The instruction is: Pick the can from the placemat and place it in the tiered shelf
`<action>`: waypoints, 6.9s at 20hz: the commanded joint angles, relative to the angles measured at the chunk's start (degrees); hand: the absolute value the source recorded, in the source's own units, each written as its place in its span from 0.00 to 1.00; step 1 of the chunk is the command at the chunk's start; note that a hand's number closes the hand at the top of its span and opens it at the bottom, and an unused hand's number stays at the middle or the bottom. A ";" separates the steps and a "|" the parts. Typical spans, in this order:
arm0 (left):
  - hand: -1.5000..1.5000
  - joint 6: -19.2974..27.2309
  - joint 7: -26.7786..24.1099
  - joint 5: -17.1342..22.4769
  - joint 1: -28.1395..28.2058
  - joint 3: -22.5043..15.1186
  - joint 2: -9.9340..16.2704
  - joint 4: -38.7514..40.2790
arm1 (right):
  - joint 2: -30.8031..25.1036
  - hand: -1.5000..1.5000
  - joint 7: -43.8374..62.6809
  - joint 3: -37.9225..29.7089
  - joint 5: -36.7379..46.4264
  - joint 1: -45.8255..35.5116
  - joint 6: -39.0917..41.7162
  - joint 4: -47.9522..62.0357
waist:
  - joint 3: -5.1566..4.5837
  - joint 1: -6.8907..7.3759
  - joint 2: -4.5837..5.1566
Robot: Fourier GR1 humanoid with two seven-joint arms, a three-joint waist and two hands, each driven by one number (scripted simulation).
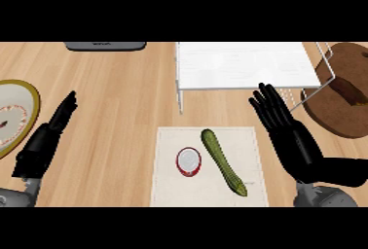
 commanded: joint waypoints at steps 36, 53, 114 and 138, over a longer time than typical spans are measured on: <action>0.50 10.27 11.07 2.25 -2.83 5.81 -13.44 -5.88 | 1.86 0.00 63.99 29.14 25.74 -47.71 21.24 -5.01 | 0.10 0.41 -1.65; 0.50 8.88 13.06 -0.18 -0.68 7.00 -14.36 -9.57 | 1.51 0.00 63.58 35.57 41.10 -40.25 27.94 2.69 | 0.19 0.47 -1.52; 0.50 -2.91 13.23 -4.61 1.14 17.48 -19.89 -8.92 | 15.77 1.00 69.43 22.94 73.13 -16.33 8.04 -7.37 | 0.15 0.68 -1.70; 0.50 -2.88 13.98 -6.79 3.39 16.67 -21.43 -11.87 | 15.75 1.00 68.16 -5.52 83.71 -34.07 11.63 -7.56 | 0.16 1.09 -1.36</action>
